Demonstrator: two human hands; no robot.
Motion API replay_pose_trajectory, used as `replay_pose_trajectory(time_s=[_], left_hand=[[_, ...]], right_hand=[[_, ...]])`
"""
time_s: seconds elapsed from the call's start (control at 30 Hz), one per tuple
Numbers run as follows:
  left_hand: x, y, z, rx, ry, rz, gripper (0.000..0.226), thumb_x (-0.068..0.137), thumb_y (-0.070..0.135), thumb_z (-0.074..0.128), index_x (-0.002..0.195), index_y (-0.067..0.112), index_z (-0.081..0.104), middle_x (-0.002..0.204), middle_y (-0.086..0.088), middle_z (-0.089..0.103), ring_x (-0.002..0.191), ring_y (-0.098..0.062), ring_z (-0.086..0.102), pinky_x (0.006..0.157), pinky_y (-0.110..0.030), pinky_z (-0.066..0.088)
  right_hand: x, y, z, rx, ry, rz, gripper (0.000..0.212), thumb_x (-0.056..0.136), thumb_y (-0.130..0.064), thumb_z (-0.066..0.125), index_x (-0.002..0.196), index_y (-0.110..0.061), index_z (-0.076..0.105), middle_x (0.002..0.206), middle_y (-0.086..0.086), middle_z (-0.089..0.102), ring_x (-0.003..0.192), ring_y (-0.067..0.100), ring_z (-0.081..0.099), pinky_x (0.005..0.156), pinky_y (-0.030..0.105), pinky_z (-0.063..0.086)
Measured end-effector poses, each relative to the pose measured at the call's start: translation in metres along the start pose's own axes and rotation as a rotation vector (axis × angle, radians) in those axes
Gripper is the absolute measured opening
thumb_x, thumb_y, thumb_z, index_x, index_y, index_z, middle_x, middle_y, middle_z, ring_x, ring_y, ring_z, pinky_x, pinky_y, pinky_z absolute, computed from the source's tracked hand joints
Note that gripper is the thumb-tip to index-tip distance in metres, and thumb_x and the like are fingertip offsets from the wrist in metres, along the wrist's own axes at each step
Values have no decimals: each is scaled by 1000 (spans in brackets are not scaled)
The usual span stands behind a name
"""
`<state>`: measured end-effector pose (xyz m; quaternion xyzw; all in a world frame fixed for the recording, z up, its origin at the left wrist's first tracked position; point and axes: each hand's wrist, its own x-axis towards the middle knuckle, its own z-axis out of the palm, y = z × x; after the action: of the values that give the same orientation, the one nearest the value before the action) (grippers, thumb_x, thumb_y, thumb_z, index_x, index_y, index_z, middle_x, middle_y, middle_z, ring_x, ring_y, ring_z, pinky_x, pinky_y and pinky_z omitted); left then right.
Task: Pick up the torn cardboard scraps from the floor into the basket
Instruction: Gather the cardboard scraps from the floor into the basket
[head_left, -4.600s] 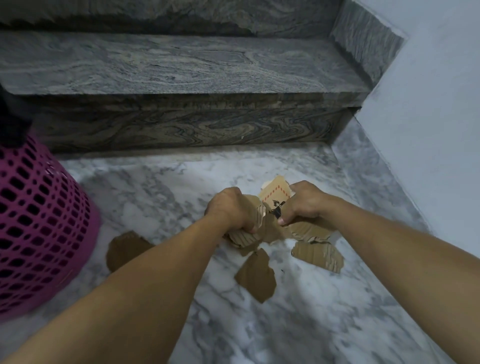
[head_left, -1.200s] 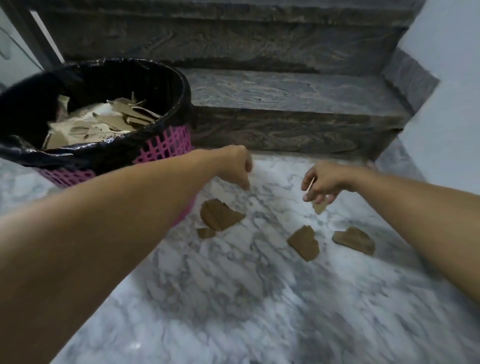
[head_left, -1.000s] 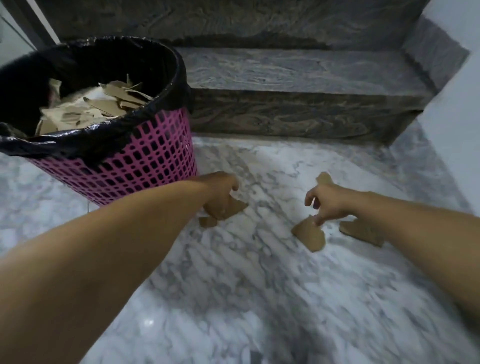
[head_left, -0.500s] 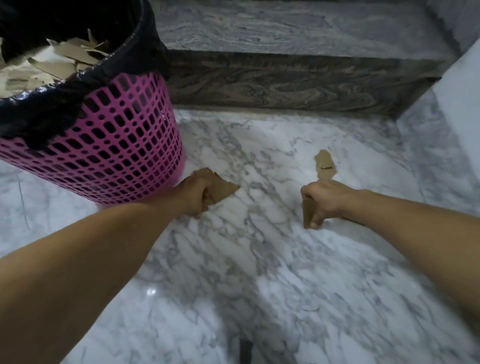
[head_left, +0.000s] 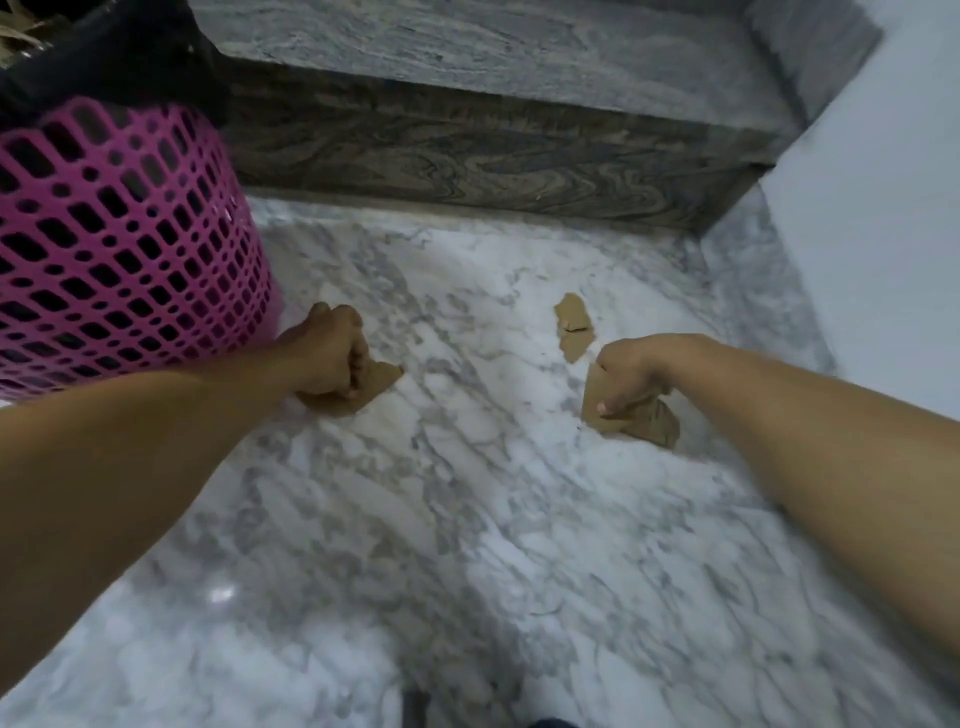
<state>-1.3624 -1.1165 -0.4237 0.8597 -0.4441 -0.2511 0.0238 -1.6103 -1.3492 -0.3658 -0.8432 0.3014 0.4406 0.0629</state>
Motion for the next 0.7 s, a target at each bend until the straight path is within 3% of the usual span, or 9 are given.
replay_pose_trajectory(time_s=[0.07,0.13,0.23,0.33,0.43,0.5,0.6,0.7], left_hand=[[-2,-1,1,-55,4,32,38,58,10,89,86,18,65,92,4,51,97,-24,52,84,-39,52],[-2,-3,1,-60,15,46,39,51,14,95,73,18,63,88,6,50,89,-21,52,78,-36,52],[-5,1,3,-71,6,30,32,58,8,91,62,13,59,80,2,57,78,-19,62,66,-30,52],[-9,3,2,21,69,9,41,58,23,90,75,17,53,85,0,56,80,-21,57,65,-30,47],[-13,6,-1,137,54,-65,57,60,40,87,98,24,47,105,-6,47,94,-29,50,79,-36,46],[-13,7,-3,173,8,-89,58,62,45,85,107,27,54,112,-7,43,103,-33,45,90,-39,42],[-13,12,-6,150,12,-85,42,64,46,84,97,27,66,103,-6,41,101,-32,44,87,-36,39],[-11,17,-6,86,60,-30,31,66,44,83,77,22,64,89,-3,52,93,-25,49,74,-32,36]], right_hand=[[2,2,16,-76,15,12,41,88,-38,69,114,-11,52,119,10,52,91,23,58,74,34,47],[3,6,29,-102,91,8,39,82,-36,75,99,-15,47,108,7,45,75,18,50,65,32,44],[2,12,40,-99,184,-11,49,77,-36,79,108,-16,46,107,5,38,84,21,47,67,32,40],[0,16,41,-50,211,-15,62,74,-41,81,116,-17,43,103,4,45,87,22,48,66,32,39],[2,19,37,66,189,9,60,69,-40,85,111,-22,46,98,0,50,89,22,52,63,32,40],[9,20,32,145,214,18,58,68,-41,85,113,-22,53,104,0,56,94,23,55,72,33,46],[22,15,17,327,293,36,55,77,-41,79,121,-18,58,116,4,63,104,25,59,90,38,51],[34,6,1,352,344,75,59,88,-45,66,133,-9,50,132,14,49,114,33,53,97,42,47]])
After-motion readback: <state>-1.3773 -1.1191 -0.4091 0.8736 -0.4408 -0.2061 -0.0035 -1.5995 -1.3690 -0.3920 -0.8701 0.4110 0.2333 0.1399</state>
